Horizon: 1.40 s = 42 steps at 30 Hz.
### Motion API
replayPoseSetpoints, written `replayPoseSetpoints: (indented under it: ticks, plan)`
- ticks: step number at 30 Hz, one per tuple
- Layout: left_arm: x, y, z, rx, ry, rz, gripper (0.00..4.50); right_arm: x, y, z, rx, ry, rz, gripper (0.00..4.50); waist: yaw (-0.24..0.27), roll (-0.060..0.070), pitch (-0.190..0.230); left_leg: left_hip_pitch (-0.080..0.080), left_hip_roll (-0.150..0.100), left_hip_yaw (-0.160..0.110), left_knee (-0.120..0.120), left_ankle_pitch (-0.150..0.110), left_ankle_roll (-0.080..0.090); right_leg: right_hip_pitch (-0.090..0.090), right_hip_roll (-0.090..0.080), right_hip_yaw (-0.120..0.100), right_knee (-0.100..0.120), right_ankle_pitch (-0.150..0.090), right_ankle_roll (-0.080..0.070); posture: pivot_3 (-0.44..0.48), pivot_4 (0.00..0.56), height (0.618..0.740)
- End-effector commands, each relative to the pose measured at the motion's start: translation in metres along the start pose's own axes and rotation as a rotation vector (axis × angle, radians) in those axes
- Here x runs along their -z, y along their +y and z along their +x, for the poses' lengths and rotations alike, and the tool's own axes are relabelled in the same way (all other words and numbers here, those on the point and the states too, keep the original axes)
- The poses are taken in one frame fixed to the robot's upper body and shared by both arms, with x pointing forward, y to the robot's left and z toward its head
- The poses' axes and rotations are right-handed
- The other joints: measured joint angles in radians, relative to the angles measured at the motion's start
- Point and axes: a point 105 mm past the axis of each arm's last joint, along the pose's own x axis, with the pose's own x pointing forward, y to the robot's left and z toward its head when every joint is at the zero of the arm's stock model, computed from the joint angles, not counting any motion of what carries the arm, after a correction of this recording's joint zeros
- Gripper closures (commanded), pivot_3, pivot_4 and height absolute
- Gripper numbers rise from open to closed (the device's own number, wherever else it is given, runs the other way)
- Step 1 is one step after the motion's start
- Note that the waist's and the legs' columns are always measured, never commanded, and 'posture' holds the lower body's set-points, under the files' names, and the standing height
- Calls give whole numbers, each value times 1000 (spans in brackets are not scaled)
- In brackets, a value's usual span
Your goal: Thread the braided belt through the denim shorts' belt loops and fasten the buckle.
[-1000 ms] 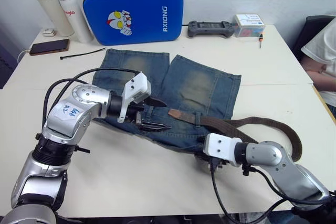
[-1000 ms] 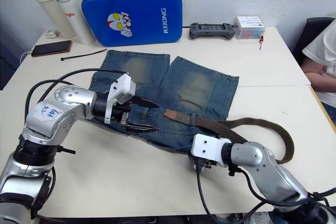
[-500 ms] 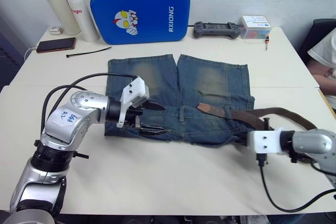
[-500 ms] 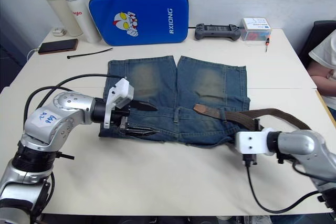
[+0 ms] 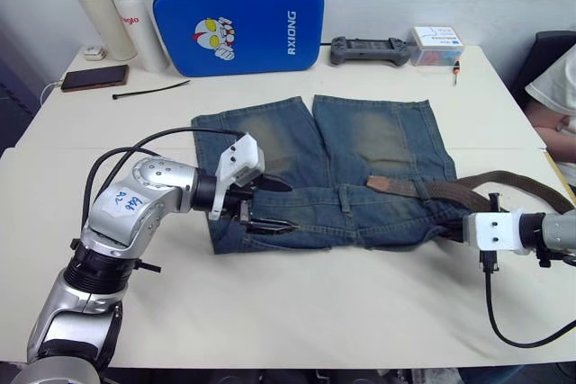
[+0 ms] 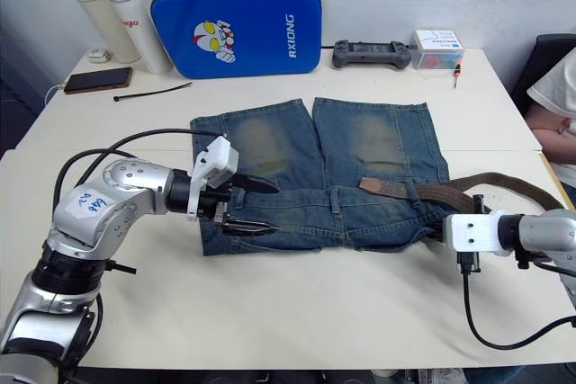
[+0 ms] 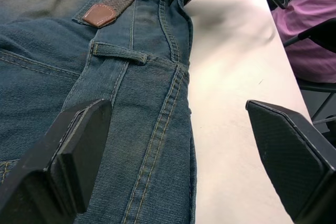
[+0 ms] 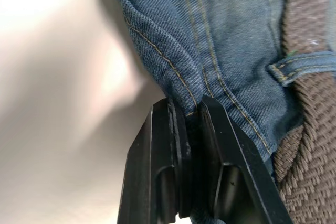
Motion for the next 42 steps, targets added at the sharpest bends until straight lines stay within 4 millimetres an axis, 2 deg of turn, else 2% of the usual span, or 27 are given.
replayPoseSetpoints:
  ticks: [1,3,4,6,7,12,16,23,27,32,35,37,42]
  plan:
    - [-11,-2,0,6,-22,50,0,-24,-23,-25,55,-25,13,2310,0,0,0,0,0,0,0,0,0,0,0,0,0,0,0,0,150,740]
    - [-11,-1,0,6,-22,52,0,-35,-26,-32,52,-31,34,1492,-2,0,0,0,0,0,0,0,0,0,0,0,0,0,0,0,150,740]
    - [-11,-1,0,5,-23,52,0,-42,-29,-36,59,-49,65,900,-3,0,0,0,1,0,0,0,0,0,0,0,0,0,0,0,150,740]
    - [-11,0,0,6,-25,53,0,-53,-33,-41,60,-68,123,41,-4,0,0,0,1,0,0,0,0,0,0,0,-1,0,0,0,150,740]
    - [-11,0,1,6,-27,54,0,-57,-37,-41,87,-80,182,14,-4,0,0,0,1,0,0,0,0,0,0,0,-1,0,0,0,150,740]
    - [-15,-1,6,14,-40,60,0,-59,-55,-12,278,-68,291,14,-7,0,0,0,1,-1,0,0,0,0,0,0,-1,0,0,0,150,740]
    - [-17,0,7,3,-48,62,0,-57,-71,13,397,-18,234,14,-14,0,0,-1,0,0,0,0,-1,-2,0,0,0,0,0,0,150,740]
    - [-17,0,4,-19,-44,62,0,-49,-60,50,388,6,235,14,-15,0,0,-1,0,0,-1,1,-1,-2,0,0,4,0,0,0,150,740]
    - [-18,1,3,-29,-42,60,0,-43,-57,60,401,25,257,14,-16,0,0,-1,0,0,-1,1,-1,-2,0,0,4,0,0,0,150,740]
    - [-18,0,3,-34,-42,59,0,-36,-66,62,476,39,306,14,-19,0,0,0,0,0,0,1,-2,-2,0,1,4,0,0,0,150,740]
    - [-18,0,3,-36,-42,59,0,-35,-64,65,462,45,309,871,-18,0,0,0,0,0,0,1,-2,-2,0,1,5,0,0,0,150,740]
    - [-18,0,3,-36,-42,59,0,-35,-61,69,446,51,308,1745,-17,0,0,0,0,0,0,1,-2,-2,0,1,5,0,0,0,150,740]
    - [-19,1,3,-37,-44,63,0,-31,-55,75,421,93,288,1745,-17,0,0,0,0,0,0,1,-2,-2,0,0,5,0,0,0,150,740]
